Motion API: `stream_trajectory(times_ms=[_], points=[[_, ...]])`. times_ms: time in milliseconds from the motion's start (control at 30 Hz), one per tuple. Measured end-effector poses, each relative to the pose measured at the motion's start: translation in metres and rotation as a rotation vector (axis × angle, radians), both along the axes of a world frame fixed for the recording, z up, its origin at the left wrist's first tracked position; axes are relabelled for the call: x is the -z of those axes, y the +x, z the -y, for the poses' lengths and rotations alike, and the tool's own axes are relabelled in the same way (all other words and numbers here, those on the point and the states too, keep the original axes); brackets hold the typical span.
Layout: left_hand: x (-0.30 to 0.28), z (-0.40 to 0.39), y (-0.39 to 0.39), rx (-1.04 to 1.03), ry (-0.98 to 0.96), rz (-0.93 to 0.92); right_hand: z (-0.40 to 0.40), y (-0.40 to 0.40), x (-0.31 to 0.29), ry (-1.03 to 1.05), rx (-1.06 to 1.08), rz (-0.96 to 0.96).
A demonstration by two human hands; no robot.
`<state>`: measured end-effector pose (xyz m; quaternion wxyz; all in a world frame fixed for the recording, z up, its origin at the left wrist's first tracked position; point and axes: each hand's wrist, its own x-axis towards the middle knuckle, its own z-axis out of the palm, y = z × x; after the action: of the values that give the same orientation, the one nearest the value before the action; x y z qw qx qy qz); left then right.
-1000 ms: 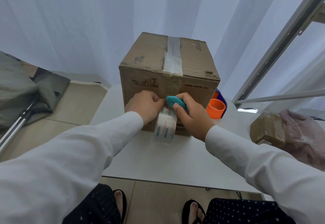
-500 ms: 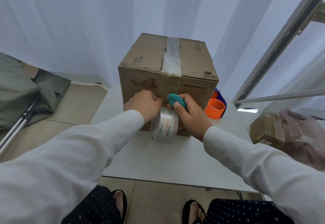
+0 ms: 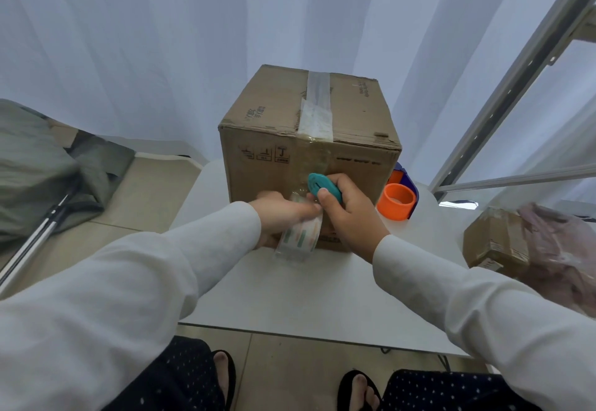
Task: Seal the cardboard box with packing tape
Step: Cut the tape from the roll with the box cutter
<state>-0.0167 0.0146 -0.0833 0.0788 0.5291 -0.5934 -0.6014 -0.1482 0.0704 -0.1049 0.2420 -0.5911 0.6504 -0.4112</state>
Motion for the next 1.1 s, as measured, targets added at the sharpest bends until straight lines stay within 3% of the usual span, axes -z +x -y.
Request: stream_trajectory(times_ms=[133, 267, 733, 1100], points=[[0.0, -0.002, -0.001, 0.13, -0.003, 0.014, -0.002, 0.001, -0.011, -0.16, -0.055, -0.559], [-0.001, 0.003, 0.0, 0.156, 0.016, 0.021, 0.004, -0.002, -0.018, -0.252, -0.002, -0.785], [0.004, 0.002, 0.006, 0.186, 0.053, 0.005, 0.006, 0.005, -0.028, -0.093, -0.155, -0.855], [0.003, 0.006, 0.011, 0.211, 0.051, -0.038, 0.011, 0.016, -0.033, -0.129, -0.161, -1.006]])
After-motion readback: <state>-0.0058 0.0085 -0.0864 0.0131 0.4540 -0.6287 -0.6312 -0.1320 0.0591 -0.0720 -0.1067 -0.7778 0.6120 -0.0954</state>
